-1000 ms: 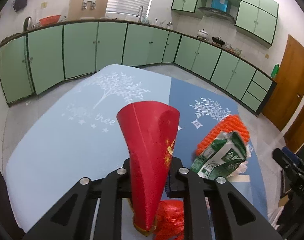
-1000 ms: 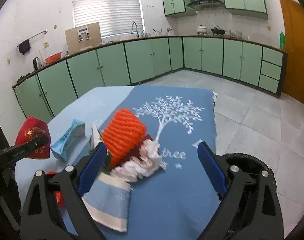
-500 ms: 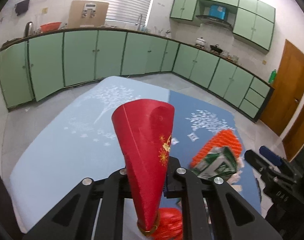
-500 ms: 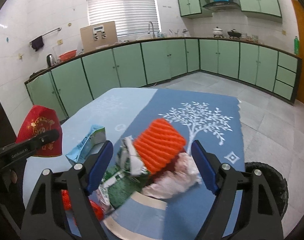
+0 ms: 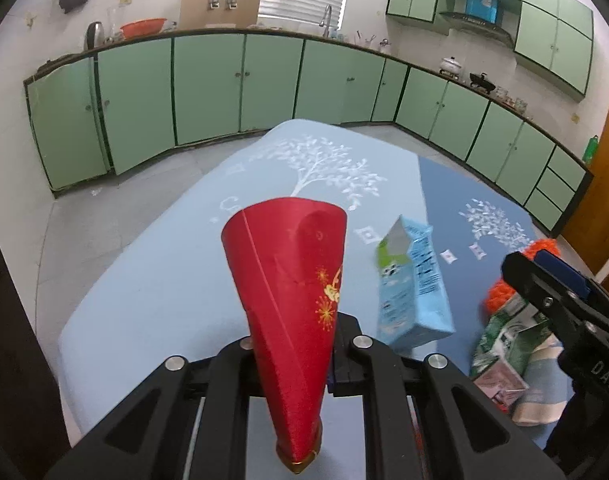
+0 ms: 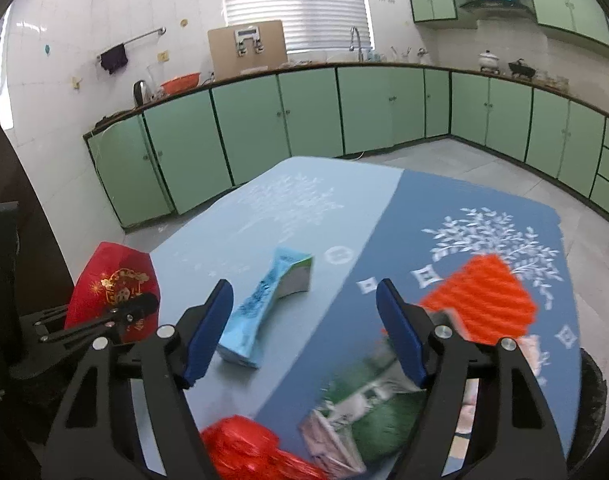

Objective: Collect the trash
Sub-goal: 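Grasp the red paper cone with the left gripper and lift it, then grasp the light blue milk carton with the right gripper while the left gripper holds the cone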

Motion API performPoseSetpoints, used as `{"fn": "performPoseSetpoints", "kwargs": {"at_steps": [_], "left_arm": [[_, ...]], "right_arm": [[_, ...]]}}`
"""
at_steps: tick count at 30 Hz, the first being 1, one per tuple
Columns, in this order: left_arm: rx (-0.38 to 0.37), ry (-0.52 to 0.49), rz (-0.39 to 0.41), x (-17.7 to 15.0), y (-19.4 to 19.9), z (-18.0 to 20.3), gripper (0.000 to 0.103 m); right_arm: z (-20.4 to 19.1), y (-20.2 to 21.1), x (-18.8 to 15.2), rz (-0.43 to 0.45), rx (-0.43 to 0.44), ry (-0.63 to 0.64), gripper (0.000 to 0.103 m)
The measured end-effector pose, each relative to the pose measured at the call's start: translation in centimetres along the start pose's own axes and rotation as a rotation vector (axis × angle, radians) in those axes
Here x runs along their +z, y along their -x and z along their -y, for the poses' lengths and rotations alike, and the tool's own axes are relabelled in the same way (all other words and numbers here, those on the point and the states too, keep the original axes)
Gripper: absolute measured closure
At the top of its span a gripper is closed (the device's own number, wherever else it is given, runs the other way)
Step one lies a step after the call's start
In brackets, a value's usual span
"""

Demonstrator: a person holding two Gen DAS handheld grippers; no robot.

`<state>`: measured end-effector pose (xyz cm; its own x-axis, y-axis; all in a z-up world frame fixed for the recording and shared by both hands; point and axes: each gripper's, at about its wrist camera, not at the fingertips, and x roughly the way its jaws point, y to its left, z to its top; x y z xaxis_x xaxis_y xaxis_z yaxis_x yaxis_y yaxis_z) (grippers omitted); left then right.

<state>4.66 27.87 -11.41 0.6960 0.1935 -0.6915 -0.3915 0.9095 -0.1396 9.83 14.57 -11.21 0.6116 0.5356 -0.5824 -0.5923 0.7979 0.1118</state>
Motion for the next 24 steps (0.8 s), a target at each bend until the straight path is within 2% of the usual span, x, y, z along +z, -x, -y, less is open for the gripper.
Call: {"fn": "performPoseSetpoints", "kwargs": {"at_steps": [9,18,24], "left_arm": [[0.066,-0.013,-0.005,-0.6,-0.5,-1.9,0.09],[0.074,-0.011,-0.007,-0.6,-0.9,-3.2,0.09],[0.073,-0.014,-0.01,-0.6,-1.1,-3.2,0.09]], "right_arm": [[-2.6,-3.0,-0.3,-0.076,-0.012,0.015,0.035],[-3.3,-5.5,-0.9,-0.148,-0.027,0.016,0.042],[-3.2,-7.0,-0.8,-0.211,0.008,-0.003,0.054]]}}
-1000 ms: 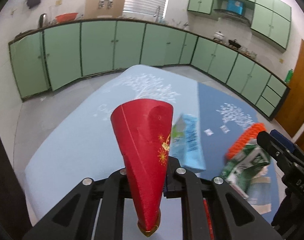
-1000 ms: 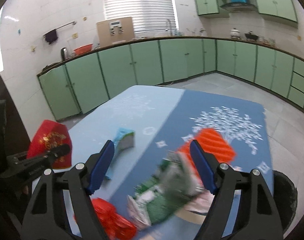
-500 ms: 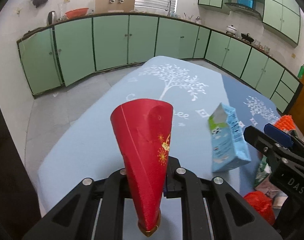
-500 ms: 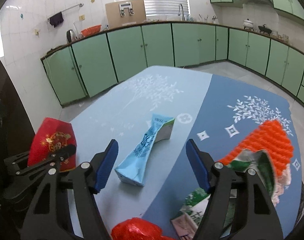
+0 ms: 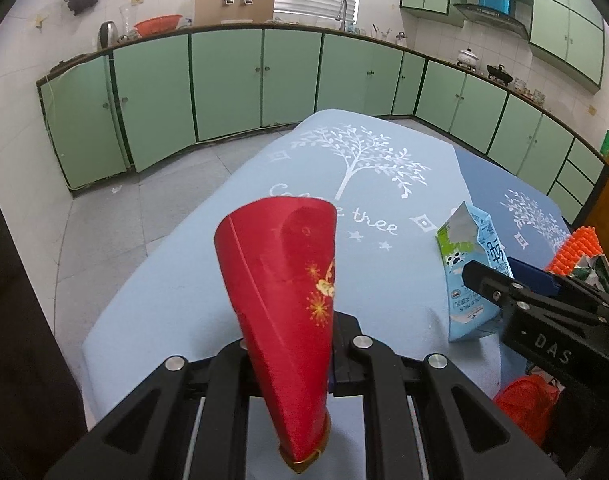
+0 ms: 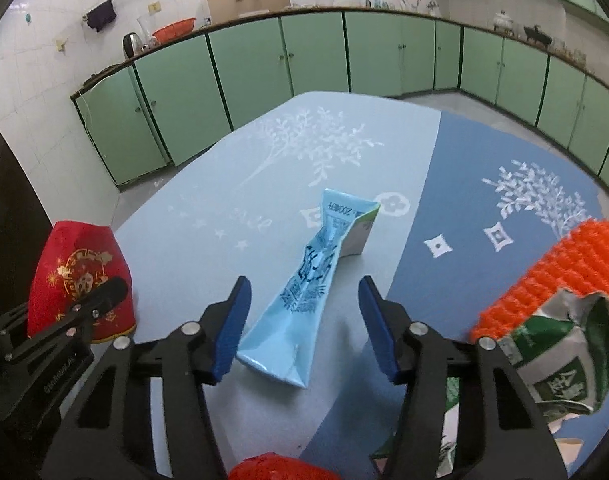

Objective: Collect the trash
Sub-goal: 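Grasp the light blue milk carton with the right gripper while the left gripper holds the cone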

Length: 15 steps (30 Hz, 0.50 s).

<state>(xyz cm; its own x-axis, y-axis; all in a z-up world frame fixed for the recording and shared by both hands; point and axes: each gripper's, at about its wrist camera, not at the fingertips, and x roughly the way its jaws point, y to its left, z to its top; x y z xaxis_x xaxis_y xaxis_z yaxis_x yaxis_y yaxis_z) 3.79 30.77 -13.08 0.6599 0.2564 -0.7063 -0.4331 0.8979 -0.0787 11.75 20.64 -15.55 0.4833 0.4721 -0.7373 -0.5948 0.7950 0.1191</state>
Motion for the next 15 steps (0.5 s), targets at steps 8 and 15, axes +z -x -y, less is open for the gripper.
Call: {"fn": "performPoseSetpoints", "kwargs": {"at_steps": [8,15], "left_arm": [[-0.006,-0.001,0.003,0.1,0.3,0.2,0.09],[-0.044,-0.026,0.028,0.8,1.5,1.9,0.09]], "right_arm": [[-0.2,1.8,0.4,-0.001,0.065,0.043,0.077],[0.8,4.9,0.8,0.031,0.086,0.052,0.1]]}}
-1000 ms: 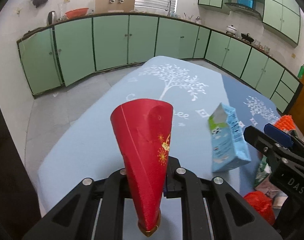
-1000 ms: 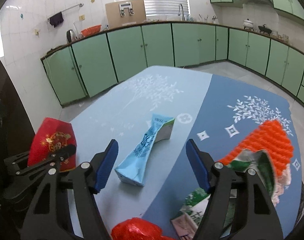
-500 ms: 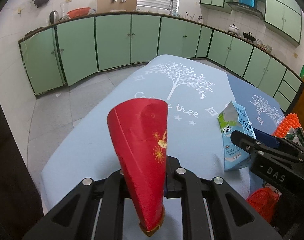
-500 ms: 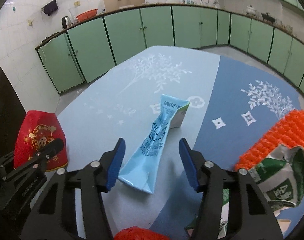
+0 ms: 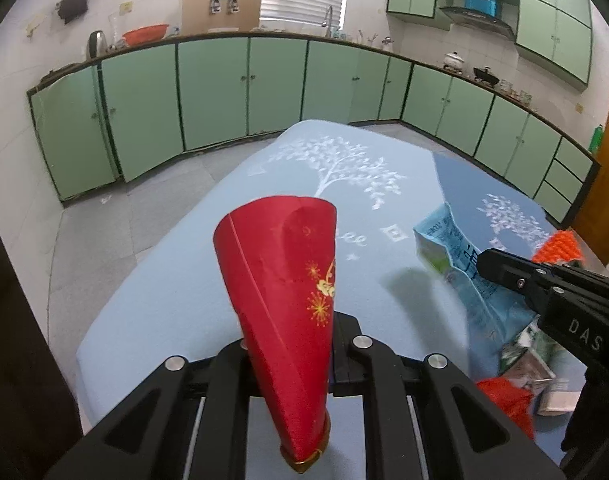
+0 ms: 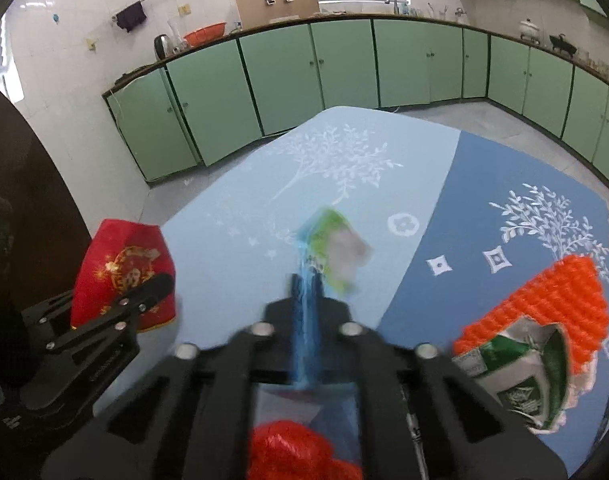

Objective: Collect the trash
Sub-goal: 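Grasp the light blue milk carton with the right gripper while the left gripper holds the cone, then carry the cone and carton over the black bin and open both grippers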

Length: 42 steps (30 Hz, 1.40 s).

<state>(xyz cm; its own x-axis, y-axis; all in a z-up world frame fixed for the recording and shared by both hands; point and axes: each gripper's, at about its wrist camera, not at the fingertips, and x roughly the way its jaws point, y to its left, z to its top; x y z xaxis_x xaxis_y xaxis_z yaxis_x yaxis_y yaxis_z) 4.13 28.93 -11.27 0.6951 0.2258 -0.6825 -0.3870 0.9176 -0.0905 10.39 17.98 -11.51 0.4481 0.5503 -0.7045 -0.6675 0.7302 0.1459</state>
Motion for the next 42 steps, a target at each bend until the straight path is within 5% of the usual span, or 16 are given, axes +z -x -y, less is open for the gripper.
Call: {"fn": "performPoseSetpoints", "kwargs": {"at_steps": [9,13,18,21,23,25,42], "left_arm": [[0.001,-0.021,-0.005,-0.4,0.1,1.1,0.09],[0.016,-0.013,-0.014,-0.5,-0.2,0.6,0.09],[0.016,0.004,-0.018,-0.6,-0.5,0.0,0.09],[0.01,0.006,-0.023,-0.6,-0.7,0.1,0.09],[0.007,0.003,-0.027,-0.6,-0.9,0.2,0.09],[0.004,-0.003,-0.027,-0.7,-0.9,0.3,0.09],[-0.073,-0.049,0.053,1.6,2.6,3.3,0.09]], "right_arm": [[0.2,-0.8,-1.0,-0.061,-0.026,0.025,0.095],[0.4,-1.1,-1.1,-0.072,-0.02,-0.006,0.063],[0.3,-2.1,-1.1,-0.103,-0.06,0.008,0.049],[0.4,-2.8,-1.3,-0.124,-0.094,0.028,0.049],[0.6,-3.3,-1.4,-0.146,-0.096,0.035,0.073],[0.9,-3.5,-1.5,-0.158,-0.089,0.032,0.082],[2.5,5.2,1.2,0.076,-0.009,0.003,0.089]]}}
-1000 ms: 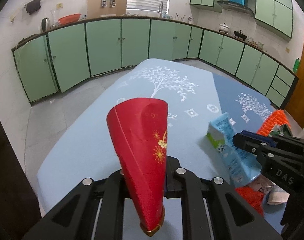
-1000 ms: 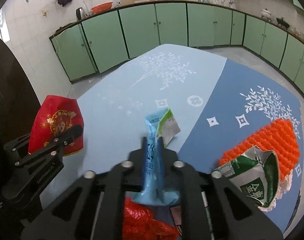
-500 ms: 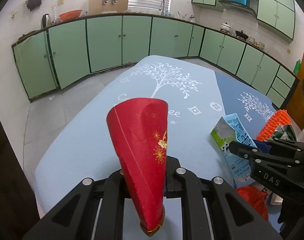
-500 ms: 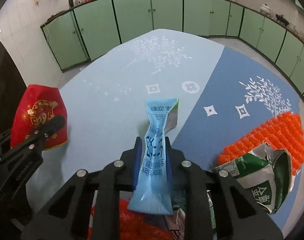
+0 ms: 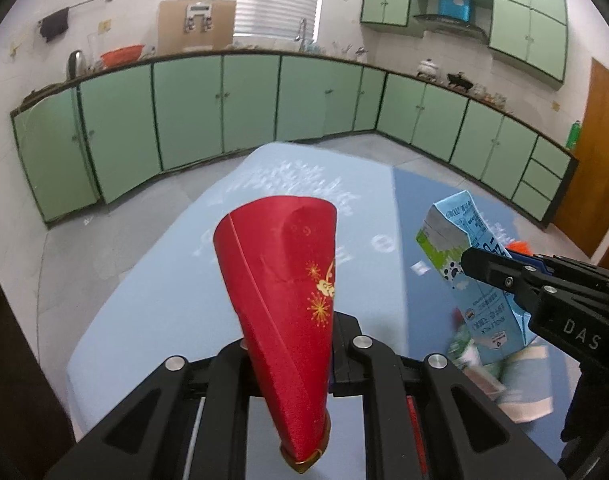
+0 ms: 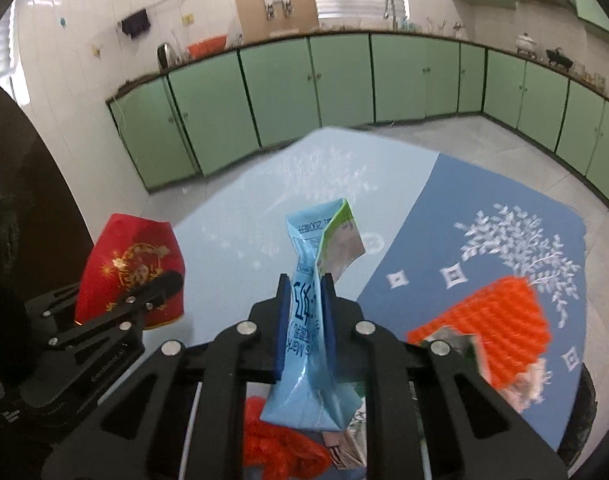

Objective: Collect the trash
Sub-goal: 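Carry the cone and carton over the black bin and open both grippers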

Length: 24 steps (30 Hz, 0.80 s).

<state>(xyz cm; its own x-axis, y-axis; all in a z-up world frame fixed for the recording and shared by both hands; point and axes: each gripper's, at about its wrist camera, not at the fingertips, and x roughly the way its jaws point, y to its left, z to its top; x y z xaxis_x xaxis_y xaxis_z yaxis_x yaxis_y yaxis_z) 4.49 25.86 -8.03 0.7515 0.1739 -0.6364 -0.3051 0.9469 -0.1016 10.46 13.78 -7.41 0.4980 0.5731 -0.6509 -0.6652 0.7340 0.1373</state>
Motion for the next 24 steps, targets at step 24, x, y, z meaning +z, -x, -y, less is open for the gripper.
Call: {"fn": "performPoseSetpoints", "kwargs": {"at_steps": [24], "left_arm": [[-0.466,-0.296,0.049,3.2,0.6,25.7,0.09]], "right_arm": [[19.9,18.4,-5.1,0.219,-0.372,-0.211,0.089]]}}
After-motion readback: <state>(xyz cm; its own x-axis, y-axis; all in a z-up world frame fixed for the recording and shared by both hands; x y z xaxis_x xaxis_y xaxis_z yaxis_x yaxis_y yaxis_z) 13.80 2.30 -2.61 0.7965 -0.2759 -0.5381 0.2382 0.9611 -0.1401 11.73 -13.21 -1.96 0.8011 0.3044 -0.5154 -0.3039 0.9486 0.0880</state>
